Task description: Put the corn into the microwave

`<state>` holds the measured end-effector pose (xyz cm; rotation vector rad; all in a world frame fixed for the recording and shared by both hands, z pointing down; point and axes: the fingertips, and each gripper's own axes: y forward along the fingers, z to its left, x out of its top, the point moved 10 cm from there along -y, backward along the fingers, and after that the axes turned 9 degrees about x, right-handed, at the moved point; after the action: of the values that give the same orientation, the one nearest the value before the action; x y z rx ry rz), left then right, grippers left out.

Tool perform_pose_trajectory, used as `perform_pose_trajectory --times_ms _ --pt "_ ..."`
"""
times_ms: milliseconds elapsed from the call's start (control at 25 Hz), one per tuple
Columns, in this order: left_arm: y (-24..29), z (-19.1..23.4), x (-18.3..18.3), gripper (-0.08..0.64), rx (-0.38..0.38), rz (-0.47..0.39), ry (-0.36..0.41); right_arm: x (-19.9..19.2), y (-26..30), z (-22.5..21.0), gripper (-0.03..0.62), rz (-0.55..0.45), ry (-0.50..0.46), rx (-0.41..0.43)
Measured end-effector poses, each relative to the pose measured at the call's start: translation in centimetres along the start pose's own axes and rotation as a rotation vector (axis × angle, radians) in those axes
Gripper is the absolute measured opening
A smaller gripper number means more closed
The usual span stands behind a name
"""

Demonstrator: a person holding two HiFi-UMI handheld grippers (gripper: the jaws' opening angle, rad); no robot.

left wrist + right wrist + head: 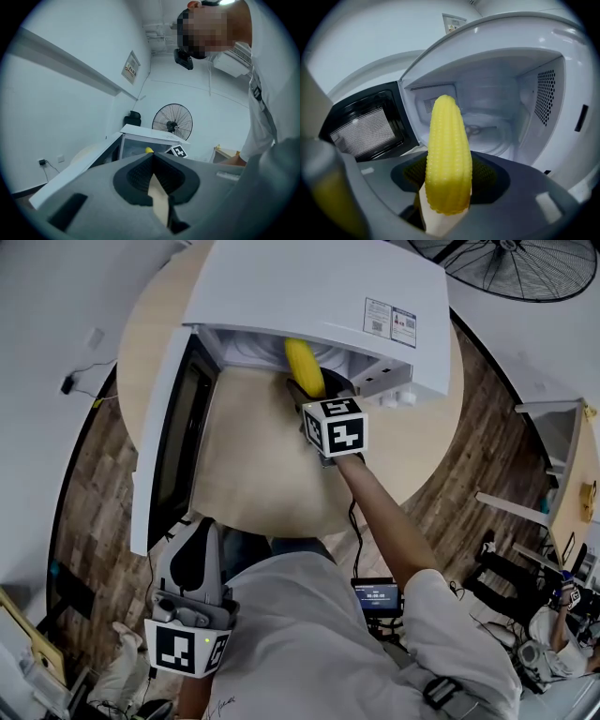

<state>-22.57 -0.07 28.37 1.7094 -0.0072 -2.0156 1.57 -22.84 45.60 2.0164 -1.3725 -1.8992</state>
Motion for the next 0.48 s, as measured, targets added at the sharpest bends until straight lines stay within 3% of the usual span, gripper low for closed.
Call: perform_pose_trajectory --times_ms 480 --pt "0.6 -0.2 -0.3 -0.008 -0.019 0.019 -0.005 1.8 1.1 -2.1 0.26 0.015 -0.011 -0.039"
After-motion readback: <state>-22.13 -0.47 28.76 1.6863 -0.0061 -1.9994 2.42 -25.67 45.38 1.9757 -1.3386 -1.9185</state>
